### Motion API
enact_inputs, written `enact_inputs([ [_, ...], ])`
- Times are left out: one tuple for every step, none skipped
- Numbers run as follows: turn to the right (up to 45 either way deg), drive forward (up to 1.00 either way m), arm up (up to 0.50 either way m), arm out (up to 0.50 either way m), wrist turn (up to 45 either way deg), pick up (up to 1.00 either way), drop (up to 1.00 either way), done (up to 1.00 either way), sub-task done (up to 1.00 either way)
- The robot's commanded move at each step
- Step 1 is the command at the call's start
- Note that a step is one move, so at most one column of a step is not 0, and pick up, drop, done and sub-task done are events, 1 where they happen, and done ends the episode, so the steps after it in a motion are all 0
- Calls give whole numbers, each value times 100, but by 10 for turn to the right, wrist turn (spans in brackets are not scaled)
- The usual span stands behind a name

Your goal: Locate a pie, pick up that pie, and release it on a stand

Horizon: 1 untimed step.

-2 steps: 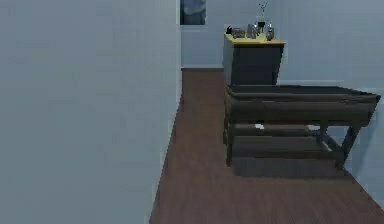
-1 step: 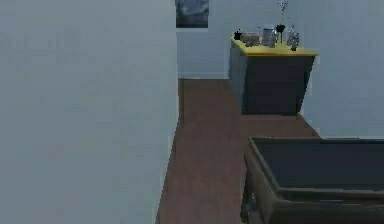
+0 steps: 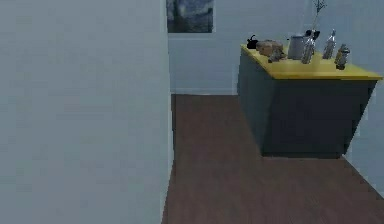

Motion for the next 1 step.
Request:
enact_inputs([
  [-60,0,0,0,0,0,0,0,0],
])
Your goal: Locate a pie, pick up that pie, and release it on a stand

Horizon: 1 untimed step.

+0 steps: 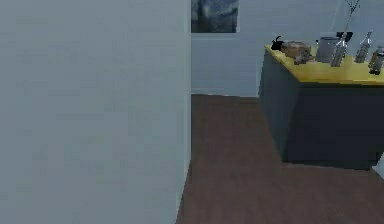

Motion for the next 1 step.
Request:
enact_inputs([
  [0,25,0,0,0,0,0,0,0],
])
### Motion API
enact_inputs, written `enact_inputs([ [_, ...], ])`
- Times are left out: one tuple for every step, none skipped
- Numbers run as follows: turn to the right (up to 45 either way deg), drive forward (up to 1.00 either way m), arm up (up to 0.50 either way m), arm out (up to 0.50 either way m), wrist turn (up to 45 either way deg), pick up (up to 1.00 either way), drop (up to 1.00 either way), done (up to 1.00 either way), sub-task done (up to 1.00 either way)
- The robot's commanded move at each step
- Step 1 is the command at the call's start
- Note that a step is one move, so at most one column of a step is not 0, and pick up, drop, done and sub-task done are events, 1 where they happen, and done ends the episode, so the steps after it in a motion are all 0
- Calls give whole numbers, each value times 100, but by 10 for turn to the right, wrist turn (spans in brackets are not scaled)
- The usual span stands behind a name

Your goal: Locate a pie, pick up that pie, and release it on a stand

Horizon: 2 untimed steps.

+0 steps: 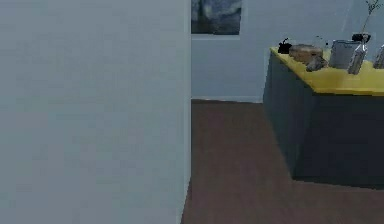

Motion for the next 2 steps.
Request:
enact_inputs([
  [180,0,0,0,0,0,0,0,0],
  [0,100,0,0,0,0,0,0,0],
])
